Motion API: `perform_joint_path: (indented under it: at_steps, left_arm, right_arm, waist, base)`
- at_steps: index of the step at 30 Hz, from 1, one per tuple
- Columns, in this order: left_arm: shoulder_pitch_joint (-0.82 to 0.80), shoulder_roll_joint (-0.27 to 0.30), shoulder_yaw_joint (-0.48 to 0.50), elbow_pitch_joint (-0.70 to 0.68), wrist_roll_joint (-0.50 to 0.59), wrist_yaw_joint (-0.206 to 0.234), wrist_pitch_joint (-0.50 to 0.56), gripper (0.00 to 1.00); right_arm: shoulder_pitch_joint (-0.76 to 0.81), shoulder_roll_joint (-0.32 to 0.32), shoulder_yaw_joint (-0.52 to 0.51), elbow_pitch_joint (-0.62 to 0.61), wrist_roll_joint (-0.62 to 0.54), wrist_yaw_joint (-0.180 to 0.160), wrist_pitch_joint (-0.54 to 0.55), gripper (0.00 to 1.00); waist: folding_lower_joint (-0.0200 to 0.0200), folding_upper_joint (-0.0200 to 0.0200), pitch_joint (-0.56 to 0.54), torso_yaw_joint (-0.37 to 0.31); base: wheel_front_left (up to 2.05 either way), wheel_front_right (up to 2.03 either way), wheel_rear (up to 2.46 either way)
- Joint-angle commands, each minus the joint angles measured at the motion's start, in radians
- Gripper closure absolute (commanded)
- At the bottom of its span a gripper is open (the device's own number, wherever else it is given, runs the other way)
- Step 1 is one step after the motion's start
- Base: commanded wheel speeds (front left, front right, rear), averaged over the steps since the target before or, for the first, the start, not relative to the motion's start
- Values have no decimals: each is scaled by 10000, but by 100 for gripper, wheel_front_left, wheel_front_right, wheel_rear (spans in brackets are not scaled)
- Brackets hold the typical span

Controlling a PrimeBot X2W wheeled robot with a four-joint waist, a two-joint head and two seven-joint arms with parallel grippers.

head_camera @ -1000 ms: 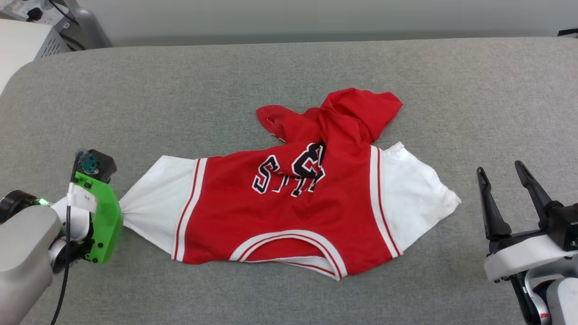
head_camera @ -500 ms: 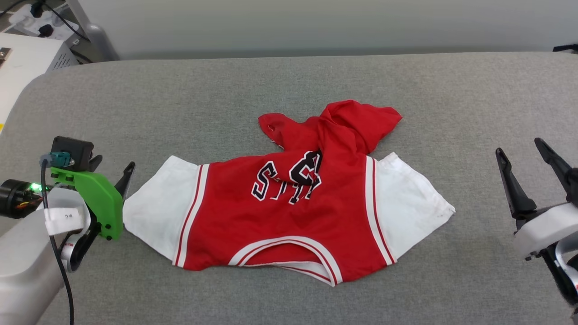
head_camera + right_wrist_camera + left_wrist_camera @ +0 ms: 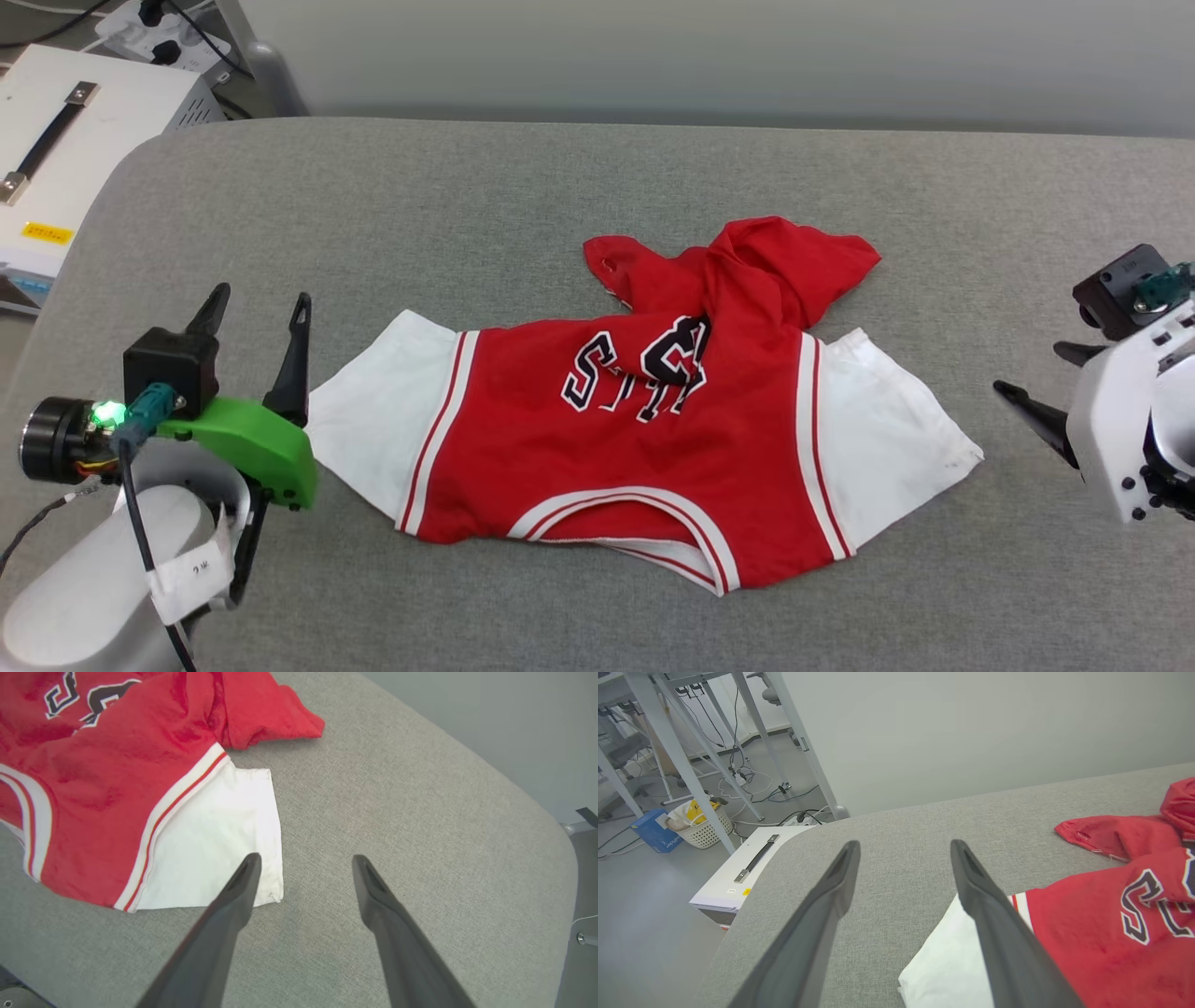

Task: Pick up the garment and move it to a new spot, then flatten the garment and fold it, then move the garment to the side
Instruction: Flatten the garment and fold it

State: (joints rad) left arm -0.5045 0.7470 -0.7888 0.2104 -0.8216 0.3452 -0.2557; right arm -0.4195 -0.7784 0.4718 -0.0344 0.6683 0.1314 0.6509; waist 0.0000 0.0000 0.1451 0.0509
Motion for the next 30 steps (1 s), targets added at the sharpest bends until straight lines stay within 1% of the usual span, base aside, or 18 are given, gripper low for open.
perform_joint_path:
  at_steps: [1, 4, 7, 9, 10, 16, 21, 25, 26, 27, 30]
  left_arm:
    - [371, -157, 305, -340, 389, 261, -55, 0]
    - [1062, -414, 1038, -1070, 1174, 648, -57, 0]
    - [1627, -782, 1774, -1623, 1918, 928, -58, 0]
    - [2016, -1072, 2196, -1915, 2369, 976, -59, 0]
    - [2420, -1531, 2701, -2159, 2944, 802, -59, 0]
    - [2705, -2314, 3587, -2123, 3768, 178, -60, 0]
    - [2810, -2785, 4235, -1972, 4282, -285, -60, 0]
    - [3019, -3028, 4730, -1843, 4611, -577, -60, 0]
    - [3062, -3074, 4863, -1802, 4664, -677, -60, 0]
    - [3085, -3116, 4976, -1780, 4688, -768, -60, 0]
    - [3141, -3207, 5312, -1550, 4700, -1168, -60, 0]
  right_arm:
    - [-298, -76, 235, 13, 294, -7, 436, 0]
    - [-732, -209, 838, 260, 710, -7, 1363, 0]
    - [-1060, -160, 1287, 725, 863, -7, 1826, 0]
    - [-1262, -23, 1483, 1152, 915, -7, 1898, 0]
    - [-1520, 151, 1736, 1921, 877, -7, 1853, 0]
    - [-1591, 682, 2160, 3431, 1087, -7, 1308, 0]
    - [-1261, 847, 3027, 3852, 1365, -7, 1037, 0]
    - [-1144, 868, 3537, 3983, 1634, -7, 751, 0]
    - [-1162, 870, 3617, 3976, 1689, -7, 573, 74]
    - [-1174, 876, 3647, 3977, 1753, -7, 428, 100]
    - [-1260, 842, 3456, 3898, 1914, -7, -294, 100]
  waist:
    - [0, 0, 92, 111]
    - [0, 0, 227, 231]
    - [0, 0, 404, 374]
    - [0, 0, 542, 471]
    - [0, 0, 864, 682]
    - [0, 0, 1273, 1004]
    - [0, 0, 1370, 1061]
    - [0, 0, 1290, 892]
    - [0, 0, 1247, 830]
    - [0, 0, 1206, 778]
    - [0, 0, 998, 598]
  base:
    - [0, 0, 0]
    - [0, 0, 0]
    - [0, 0, 0]
    - [0, 0, 0]
    - [0, 0, 0]
    - [0, 0, 0]
    - [0, 0, 0]
    - [0, 0, 0]
    - [0, 0, 0]
    - [0, 0, 0]
    - [0, 0, 0]
